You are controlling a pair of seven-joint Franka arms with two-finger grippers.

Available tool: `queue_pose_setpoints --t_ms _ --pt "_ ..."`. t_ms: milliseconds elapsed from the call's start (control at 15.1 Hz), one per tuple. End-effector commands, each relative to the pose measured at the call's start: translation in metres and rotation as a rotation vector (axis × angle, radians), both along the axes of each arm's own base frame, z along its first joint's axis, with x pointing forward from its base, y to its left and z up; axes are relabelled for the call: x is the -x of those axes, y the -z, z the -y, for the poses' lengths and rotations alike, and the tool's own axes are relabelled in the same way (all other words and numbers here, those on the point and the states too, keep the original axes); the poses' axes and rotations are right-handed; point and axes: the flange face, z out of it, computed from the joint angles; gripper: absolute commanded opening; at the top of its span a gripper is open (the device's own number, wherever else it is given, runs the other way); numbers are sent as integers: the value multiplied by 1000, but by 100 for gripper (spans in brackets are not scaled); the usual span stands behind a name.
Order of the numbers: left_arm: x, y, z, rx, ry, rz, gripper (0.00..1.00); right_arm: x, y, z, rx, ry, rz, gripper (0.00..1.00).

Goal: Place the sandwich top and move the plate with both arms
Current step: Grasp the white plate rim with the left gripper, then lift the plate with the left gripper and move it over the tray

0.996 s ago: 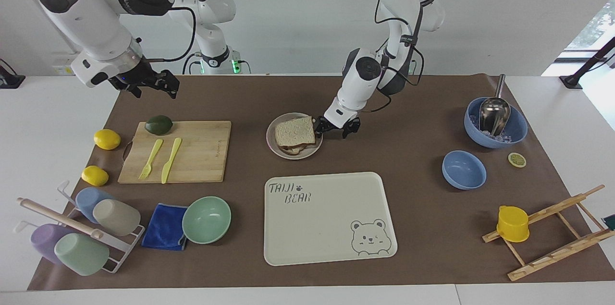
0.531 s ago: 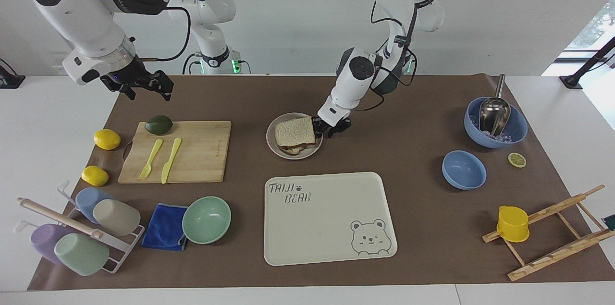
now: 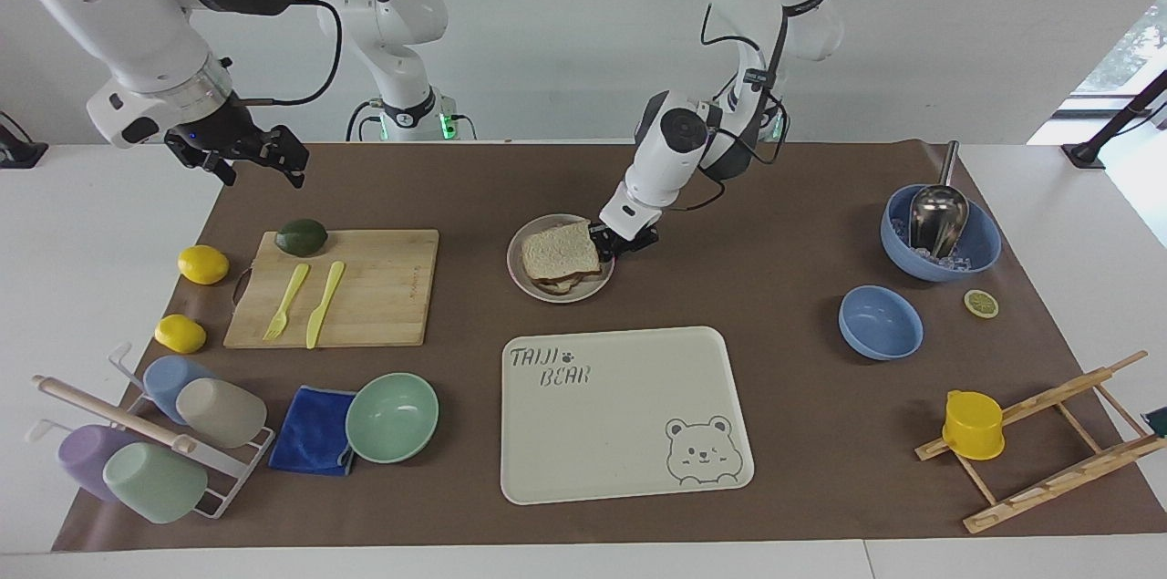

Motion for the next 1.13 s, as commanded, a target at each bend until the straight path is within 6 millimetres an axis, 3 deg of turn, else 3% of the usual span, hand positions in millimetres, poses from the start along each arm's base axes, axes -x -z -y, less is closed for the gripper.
queue_pose_setpoints --t_ms 0,133,398,730,929,1062 --pt "-4 6 -6 6 -39 -15 0 0 -4 4 -30 -12 12 100" --pt "-11 -4 -11 12 -50 -22 0 -2 -6 5 -23 -19 23 100" --pt "-65 -63 -25 49 -83 -58 0 0 -9 2 -24 -22 31 100" --pt "-156 -105 -66 91 -184 -29 0 2 -8 7 -27 -4 25 100" --pt "-199 -92 -59 112 -209 -61 0 3 -8 4 -29 -5 25 100" --pt "-222 -83 -82 117 -253 -56 0 4 -7 0 -31 -19 15 100"
